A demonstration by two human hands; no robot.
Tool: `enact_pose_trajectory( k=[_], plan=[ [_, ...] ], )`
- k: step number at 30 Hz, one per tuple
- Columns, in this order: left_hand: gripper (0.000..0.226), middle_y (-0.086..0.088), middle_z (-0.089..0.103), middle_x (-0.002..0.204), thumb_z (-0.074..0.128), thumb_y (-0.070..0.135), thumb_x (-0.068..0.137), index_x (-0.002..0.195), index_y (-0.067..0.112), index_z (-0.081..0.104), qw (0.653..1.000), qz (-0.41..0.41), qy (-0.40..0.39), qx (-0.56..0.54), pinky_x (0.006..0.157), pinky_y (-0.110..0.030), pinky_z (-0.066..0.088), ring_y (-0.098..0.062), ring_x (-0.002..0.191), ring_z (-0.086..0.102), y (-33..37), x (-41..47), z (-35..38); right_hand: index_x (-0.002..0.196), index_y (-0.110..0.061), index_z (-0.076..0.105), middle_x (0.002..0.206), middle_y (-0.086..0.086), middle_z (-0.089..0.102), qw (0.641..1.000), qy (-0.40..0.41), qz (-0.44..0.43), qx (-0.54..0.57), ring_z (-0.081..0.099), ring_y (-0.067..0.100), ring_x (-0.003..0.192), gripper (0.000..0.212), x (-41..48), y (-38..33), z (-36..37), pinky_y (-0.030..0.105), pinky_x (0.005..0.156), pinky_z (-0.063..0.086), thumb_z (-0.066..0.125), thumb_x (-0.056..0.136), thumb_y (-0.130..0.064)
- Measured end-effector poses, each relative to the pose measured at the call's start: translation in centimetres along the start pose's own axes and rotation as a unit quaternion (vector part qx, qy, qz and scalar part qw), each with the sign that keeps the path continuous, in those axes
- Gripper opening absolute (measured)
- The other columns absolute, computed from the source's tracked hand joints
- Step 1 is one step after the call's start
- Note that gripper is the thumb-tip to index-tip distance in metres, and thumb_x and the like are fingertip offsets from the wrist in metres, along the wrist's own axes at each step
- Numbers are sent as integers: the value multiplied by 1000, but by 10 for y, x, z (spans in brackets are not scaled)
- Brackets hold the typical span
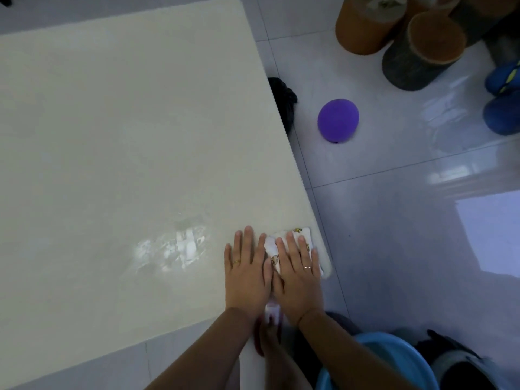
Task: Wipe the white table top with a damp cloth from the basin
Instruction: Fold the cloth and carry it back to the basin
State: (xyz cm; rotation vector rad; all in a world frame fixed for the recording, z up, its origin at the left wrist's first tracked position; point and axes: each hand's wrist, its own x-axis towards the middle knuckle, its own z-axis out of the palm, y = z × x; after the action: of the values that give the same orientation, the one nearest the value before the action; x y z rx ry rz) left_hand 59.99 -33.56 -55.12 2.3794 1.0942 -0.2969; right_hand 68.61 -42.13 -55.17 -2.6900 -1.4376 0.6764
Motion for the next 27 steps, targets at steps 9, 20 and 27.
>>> enact_pose_trajectory(
  k=[9,20,27],
  plan=[
    [43,-10,51,130,64,41,87,116,9,63,984,-73,33,-161,96,-36,41,-27,117,47,31,-13,-7,131,-15,45,125,7,50,917,73,294,258,48,23,115,44,-8,9,-26,43,98,42,57,91,-29],
    [30,5,47,65,58,35,93,75,18,39,948,-57,-51,-309,59,-35,38,-17,62,47,47,14,-94,77,-6,56,71,7,54,790,101,352,491,50,18,66,14,-3,10,-111,24,55,41,64,86,-14],
    [24,3,53,69,60,33,92,79,15,50,917,61,-58,-389,57,-26,41,-11,63,50,121,9,-188,89,-2,56,81,3,57,731,247,326,546,56,11,70,12,-53,20,-208,9,48,42,64,87,-11]
  ],
)
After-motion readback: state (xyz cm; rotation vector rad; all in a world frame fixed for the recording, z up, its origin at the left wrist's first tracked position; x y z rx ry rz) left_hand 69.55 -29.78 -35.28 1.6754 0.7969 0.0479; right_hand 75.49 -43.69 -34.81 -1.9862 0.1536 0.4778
